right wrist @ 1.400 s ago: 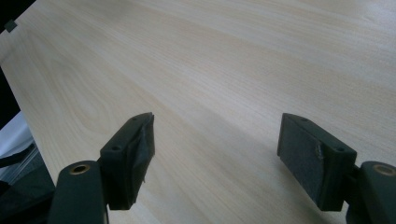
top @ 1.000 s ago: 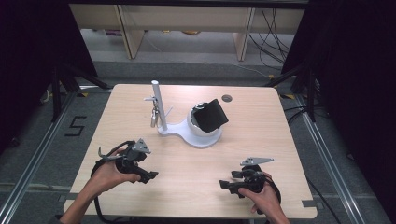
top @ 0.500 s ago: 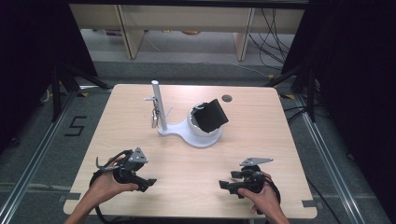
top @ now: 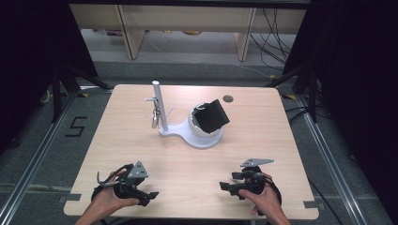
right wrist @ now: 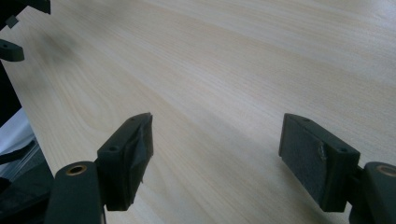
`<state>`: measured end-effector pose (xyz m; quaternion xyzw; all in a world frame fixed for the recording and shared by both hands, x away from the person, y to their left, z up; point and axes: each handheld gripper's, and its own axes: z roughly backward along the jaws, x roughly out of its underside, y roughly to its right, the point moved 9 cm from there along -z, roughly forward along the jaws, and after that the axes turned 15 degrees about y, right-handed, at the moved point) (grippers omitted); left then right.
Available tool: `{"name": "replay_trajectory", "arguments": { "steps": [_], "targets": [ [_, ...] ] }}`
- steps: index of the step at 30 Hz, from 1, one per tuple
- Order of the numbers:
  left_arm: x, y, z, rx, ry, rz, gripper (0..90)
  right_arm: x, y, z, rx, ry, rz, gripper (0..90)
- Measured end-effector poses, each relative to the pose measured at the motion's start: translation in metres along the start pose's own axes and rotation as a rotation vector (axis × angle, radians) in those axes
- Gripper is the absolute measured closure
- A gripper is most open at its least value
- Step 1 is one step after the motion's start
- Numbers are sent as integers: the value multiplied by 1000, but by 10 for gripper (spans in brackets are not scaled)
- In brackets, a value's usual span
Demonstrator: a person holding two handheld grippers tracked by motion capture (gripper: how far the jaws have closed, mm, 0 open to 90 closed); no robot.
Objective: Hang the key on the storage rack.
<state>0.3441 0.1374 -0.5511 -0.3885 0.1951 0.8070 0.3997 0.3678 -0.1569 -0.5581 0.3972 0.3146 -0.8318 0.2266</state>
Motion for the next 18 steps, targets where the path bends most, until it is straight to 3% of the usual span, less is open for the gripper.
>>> {"name": "replay_trajectory", "arguments": {
  "steps": [1, 6, 11, 13, 14, 18],
  "targets": [
    [1, 1, -2, -14, 16, 9, 211, 1, -3, 1, 6, -11, -40, 262],
    [7, 4, -1, -13, 27, -13, 209, 1, -3, 1, 4, -10, -22, 263],
    [10, 5, 0, -36, 56, 0, 208, 1, -3, 1, 6, -14, -30, 262],
    [12, 7, -2, -33, 55, 11, 208, 1, -3, 0, 0, -5, -25, 262],
    [13, 6, -2, -33, 50, -6, 208, 1, -2, 0, 7, -8, -17, 262],
    [17, 6, -4, -32, 36, -6, 208, 1, -3, 0, 2, -8, -17, 262]
  ]
}}
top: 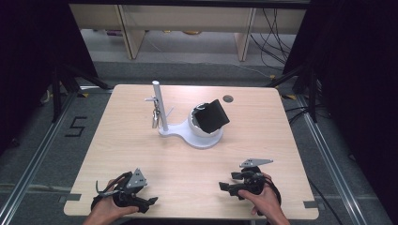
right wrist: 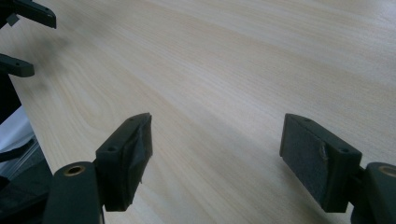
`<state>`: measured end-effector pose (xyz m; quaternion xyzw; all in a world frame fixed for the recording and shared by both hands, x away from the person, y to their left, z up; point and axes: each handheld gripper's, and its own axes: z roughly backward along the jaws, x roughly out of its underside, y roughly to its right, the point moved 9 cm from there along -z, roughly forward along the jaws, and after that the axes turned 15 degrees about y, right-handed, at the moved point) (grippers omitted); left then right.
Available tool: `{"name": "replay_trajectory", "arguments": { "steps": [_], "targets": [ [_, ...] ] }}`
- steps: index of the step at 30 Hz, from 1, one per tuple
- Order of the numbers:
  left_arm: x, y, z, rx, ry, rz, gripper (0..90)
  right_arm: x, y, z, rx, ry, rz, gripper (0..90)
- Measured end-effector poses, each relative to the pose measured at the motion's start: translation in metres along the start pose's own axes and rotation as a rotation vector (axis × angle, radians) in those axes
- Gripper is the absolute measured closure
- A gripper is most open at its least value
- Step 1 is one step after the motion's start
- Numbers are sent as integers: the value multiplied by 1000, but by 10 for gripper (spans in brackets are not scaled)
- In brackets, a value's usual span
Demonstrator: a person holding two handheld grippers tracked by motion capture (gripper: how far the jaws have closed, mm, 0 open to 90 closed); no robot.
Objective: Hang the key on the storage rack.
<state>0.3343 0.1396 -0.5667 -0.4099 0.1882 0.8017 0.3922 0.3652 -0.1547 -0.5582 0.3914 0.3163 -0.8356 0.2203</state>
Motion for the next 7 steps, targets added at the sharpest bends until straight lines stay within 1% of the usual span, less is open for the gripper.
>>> {"name": "replay_trajectory", "arguments": {
  "steps": [1, 3, 4, 5, 6, 7],
  "targets": [
    [0, 0, 0, 0, -4, -5, 208, 0, 0, 0, 1, 0, 1, 262],
    [0, 0, 0, 1, 1, 1, 207, 0, 0, -1, -7, 10, 4, 262],
    [1, 0, 1, 8, -5, 0, 207, 0, 0, -1, -8, 9, 3, 262],
    [1, 0, 1, 7, -3, 3, 206, 0, 1, 0, 4, 3, 8, 262],
    [1, 0, 0, 4, -3, 5, 205, 0, 1, 0, 3, 1, 5, 262],
    [2, 0, 1, 9, -11, -2, 205, 0, 1, 0, 1, 1, 7, 262]
  ]
}}
